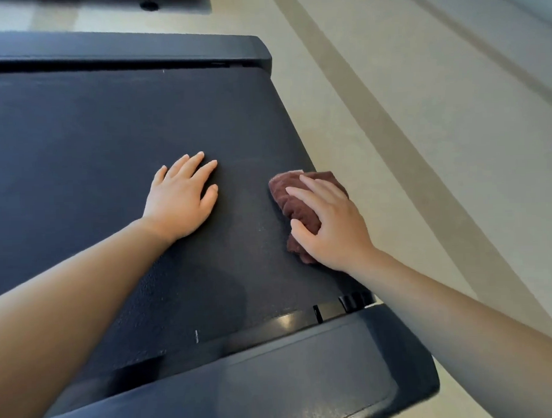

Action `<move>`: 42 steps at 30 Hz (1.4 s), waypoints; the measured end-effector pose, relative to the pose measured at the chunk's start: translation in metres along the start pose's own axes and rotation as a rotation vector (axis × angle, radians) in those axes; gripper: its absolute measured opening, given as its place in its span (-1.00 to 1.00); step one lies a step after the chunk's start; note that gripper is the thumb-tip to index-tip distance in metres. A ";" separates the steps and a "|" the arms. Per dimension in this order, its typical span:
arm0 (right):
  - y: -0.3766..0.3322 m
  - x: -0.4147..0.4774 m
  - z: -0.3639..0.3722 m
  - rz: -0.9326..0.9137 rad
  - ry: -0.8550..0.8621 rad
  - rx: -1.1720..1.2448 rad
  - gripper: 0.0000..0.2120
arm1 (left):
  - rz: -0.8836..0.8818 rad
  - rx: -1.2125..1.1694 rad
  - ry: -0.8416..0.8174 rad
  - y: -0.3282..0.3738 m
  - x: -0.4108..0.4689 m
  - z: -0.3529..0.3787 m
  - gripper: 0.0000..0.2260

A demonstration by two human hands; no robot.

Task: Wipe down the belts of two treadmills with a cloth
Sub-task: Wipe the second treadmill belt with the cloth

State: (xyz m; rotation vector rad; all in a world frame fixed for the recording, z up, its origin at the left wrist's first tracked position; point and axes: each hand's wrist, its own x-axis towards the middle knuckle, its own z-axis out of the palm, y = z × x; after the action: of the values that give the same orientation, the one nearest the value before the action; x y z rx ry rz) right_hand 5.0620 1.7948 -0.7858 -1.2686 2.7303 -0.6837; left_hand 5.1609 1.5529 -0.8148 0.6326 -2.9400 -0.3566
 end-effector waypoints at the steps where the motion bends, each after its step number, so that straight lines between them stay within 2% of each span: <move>1: -0.001 -0.010 -0.002 -0.002 -0.014 -0.014 -0.50 | 0.000 -0.002 -0.002 0.001 -0.005 -0.001 -0.54; 9: -0.038 -0.060 0.009 -0.057 -0.056 -0.022 -0.53 | 0.057 -0.033 -0.047 -0.011 -0.053 -0.013 -0.56; 13: -0.057 -0.063 0.022 -0.089 -0.020 -0.026 -0.54 | -0.015 -0.016 -0.036 -0.032 -0.070 -0.019 -0.55; 18: -0.070 -0.014 0.034 -0.061 -0.006 -0.063 -0.53 | -0.117 -0.004 -0.002 -0.049 -0.065 -0.021 -0.53; 26: -0.084 0.098 0.067 -0.055 0.062 -0.062 -0.53 | -0.118 0.011 0.033 -0.051 -0.061 -0.014 -0.52; 30: -0.084 0.124 0.073 -0.052 0.051 -0.092 -0.56 | -0.124 0.005 0.022 -0.050 -0.060 -0.014 -0.54; 35: -0.083 0.098 0.068 -0.063 0.033 -0.083 -0.55 | -0.130 0.011 0.022 -0.050 -0.061 -0.016 -0.54; 42: -0.095 -0.005 0.052 -0.120 -0.014 -0.033 -0.50 | -0.121 -0.014 -0.031 -0.052 -0.084 -0.022 -0.55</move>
State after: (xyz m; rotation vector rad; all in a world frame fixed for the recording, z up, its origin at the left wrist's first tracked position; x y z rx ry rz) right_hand 5.1452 1.7260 -0.7939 -1.4480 2.6828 -0.6387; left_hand 5.2611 1.5381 -0.8119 0.8133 -2.9329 -0.4019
